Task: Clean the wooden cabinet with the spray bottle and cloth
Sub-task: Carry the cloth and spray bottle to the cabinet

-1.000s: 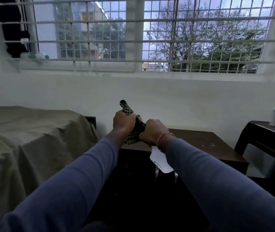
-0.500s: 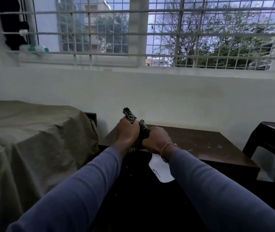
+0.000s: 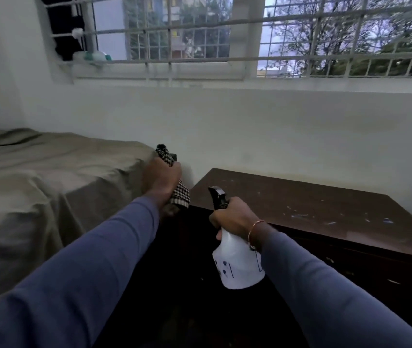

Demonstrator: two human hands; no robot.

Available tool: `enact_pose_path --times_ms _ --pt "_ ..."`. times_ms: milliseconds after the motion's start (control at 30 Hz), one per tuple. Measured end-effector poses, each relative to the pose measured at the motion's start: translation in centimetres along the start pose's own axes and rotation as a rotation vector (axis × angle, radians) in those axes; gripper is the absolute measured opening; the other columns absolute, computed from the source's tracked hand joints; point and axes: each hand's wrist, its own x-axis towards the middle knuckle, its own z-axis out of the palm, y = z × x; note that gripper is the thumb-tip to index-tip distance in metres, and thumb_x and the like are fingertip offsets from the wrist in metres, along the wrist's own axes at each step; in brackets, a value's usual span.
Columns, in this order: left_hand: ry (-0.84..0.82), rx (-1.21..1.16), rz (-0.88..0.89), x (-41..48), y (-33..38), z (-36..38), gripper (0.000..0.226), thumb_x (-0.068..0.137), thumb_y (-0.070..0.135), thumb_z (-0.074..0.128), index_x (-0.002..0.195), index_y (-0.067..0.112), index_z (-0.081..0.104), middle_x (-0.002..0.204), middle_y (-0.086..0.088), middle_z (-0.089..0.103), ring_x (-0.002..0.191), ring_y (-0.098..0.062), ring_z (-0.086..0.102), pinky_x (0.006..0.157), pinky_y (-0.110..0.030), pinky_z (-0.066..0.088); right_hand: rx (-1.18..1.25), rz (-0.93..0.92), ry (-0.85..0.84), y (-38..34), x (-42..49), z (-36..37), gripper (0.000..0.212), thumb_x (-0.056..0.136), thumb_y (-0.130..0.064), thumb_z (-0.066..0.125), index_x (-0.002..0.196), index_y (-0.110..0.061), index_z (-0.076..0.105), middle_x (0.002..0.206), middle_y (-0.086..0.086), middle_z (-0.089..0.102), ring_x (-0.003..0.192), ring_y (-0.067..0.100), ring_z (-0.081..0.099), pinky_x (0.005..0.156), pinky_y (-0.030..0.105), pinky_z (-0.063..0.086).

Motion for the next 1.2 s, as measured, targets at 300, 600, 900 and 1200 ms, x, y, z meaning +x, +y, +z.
enact_pose_path --times_ms 300,600,900,1200 --pt "-0.048 0.055 0.065 1.4 -0.7 1.2 0.040 0.085 0.032 0.063 0.090 -0.008 0.069 0.091 -0.028 0.070 0.088 -0.041 0.068 0.065 -0.031 0.040 0.076 0.077 -0.046 0.3 2.0 1.1 0.012 0.064 0.001 0.053 0.055 -0.006 0.050 0.050 0.014 0.057 0.041 0.028 0.058 0.047 0.026 0.041" --pt "-0.321 0.121 0.210 0.6 -0.4 5.7 0.046 0.085 0.039 0.059 0.091 -0.006 0.064 0.099 -0.024 0.067 0.096 -0.038 0.064 0.078 -0.037 0.049 0.294 0.090 0.157 -3.9 6.2 -7.0 0.009 0.072 0.002 0.052 0.076 0.003 0.061 0.059 0.015 0.061 0.047 0.027 0.060 0.062 0.037 0.053" --pt "-0.360 0.328 0.307 -0.4 -2.2 9.8 0.037 0.088 0.042 0.053 0.105 0.010 0.063 0.108 -0.014 0.068 0.100 -0.035 0.064 0.079 -0.035 0.049 0.305 0.095 0.172 -4.8 9.5 -9.6 0.026 0.049 -0.001 0.050 0.074 -0.002 0.055 0.058 0.015 0.056 0.048 0.028 0.056 0.065 0.040 0.050" --pt "-0.295 0.406 0.343 -1.3 -2.0 10.1 0.041 0.087 0.043 0.055 0.109 0.009 0.063 0.113 -0.018 0.067 0.105 -0.038 0.064 0.083 -0.037 0.050 0.249 0.109 0.157 1.2 0.8 -10.0 0.014 0.073 0.000 0.058 0.085 0.004 0.063 0.071 0.017 0.057 0.049 0.025 0.060 0.062 0.038 0.053"
